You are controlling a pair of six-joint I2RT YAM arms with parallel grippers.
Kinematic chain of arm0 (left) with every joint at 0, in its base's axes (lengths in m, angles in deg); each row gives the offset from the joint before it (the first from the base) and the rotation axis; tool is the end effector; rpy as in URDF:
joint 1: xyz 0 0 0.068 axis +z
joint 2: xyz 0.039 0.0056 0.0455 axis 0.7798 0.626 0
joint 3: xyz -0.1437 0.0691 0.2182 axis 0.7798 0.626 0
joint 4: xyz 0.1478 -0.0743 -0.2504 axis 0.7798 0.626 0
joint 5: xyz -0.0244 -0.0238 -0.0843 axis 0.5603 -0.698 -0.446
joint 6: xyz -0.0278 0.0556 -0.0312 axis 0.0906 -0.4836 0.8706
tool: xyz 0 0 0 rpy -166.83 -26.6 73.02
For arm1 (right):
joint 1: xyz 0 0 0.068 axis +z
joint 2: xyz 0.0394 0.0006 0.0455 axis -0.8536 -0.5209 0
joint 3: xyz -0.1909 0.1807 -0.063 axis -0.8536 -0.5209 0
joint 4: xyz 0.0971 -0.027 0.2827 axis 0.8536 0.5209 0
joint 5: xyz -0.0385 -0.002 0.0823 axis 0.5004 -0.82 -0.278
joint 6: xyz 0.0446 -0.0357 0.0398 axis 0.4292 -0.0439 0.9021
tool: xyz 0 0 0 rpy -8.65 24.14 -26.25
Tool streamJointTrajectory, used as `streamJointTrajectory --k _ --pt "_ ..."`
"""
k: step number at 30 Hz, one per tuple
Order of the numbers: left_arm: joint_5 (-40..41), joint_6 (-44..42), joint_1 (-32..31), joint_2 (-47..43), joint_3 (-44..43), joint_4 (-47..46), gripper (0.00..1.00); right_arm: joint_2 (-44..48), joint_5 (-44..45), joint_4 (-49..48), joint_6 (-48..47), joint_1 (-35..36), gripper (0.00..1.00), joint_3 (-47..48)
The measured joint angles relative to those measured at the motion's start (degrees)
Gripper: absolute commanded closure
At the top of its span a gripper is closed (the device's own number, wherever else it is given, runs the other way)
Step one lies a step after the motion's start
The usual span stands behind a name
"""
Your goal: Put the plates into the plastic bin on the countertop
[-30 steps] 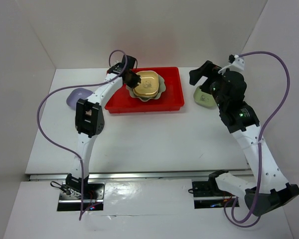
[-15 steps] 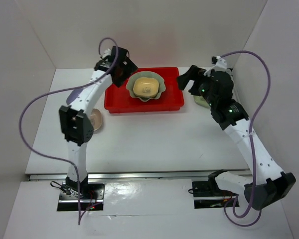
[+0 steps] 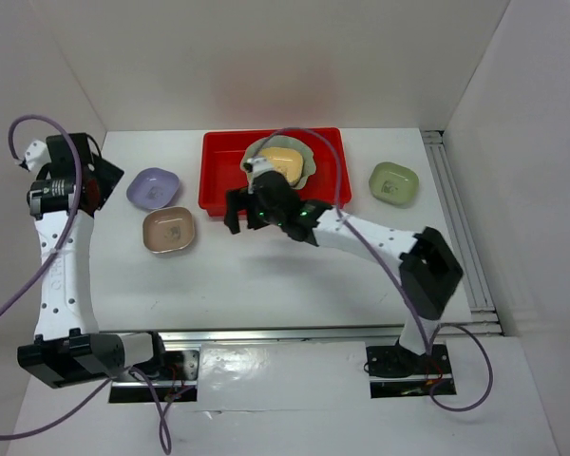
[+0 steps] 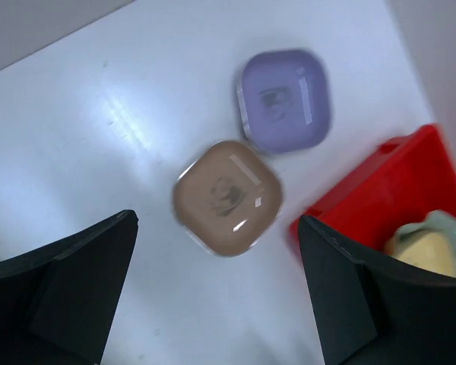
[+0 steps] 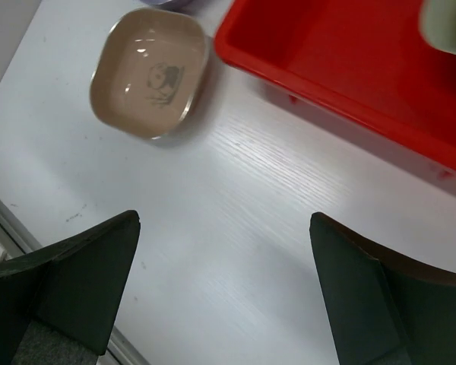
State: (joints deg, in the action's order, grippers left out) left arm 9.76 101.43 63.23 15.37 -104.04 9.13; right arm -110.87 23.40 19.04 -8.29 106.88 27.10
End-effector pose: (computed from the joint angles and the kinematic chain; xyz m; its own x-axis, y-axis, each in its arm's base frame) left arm 0.2827 0.0827 0.4310 0.0309 -0.7339 -0.6786 -0.7704 0.4151 -0.4840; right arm 0.3050 0.3372 0.2673 -0.5749 -0.0576 -0.8162 -0.5286 0.7876 0.3168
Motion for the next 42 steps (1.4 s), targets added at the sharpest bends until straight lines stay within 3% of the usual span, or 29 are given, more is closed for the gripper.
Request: streamJointTrajectory --k 8,14,23,30,31,32,35,42 --pt "-6.0 -4.3 1.2 -13.1 14.9 3.0 0.0 -20.9 5.4 -6.2 1.1 9.4 0.03 14.9" --pt "-6.8 -5.4 1.2 -24.1 15.5 4.5 0.0 -34.0 8.8 -6.6 2.1 11.4 0.04 26.7" --pt "-9.7 -6.0 1.2 -28.0 20.1 5.7 0.0 -46.1 13.9 -4.7 4.5 11.0 0.11 40.0" --pt "-10.8 -7.0 1.2 -28.6 21.6 5.7 0.0 -52.3 14.8 -1.1 6.1 10.4 0.36 47.8" --pt "-10.9 -7.0 1.2 -28.7 21.6 5.6 0.0 -52.5 15.3 -1.2 6.2 10.3 0.45 48.1" --pt "-11.0 -7.0 1.2 -28.8 21.7 5.6 0.0 -52.5 15.3 -0.9 6.5 10.3 0.45 48.2" --pt "-11.1 -7.0 1.2 -29.2 21.9 5.1 0.0 -52.5 15.2 0.0 7.3 10.0 0.68 48.2" --pt "-11.5 -7.1 1.2 -29.4 23.3 4.7 0.0 -52.2 15.0 -0.1 9.0 9.8 0.97 47.0"
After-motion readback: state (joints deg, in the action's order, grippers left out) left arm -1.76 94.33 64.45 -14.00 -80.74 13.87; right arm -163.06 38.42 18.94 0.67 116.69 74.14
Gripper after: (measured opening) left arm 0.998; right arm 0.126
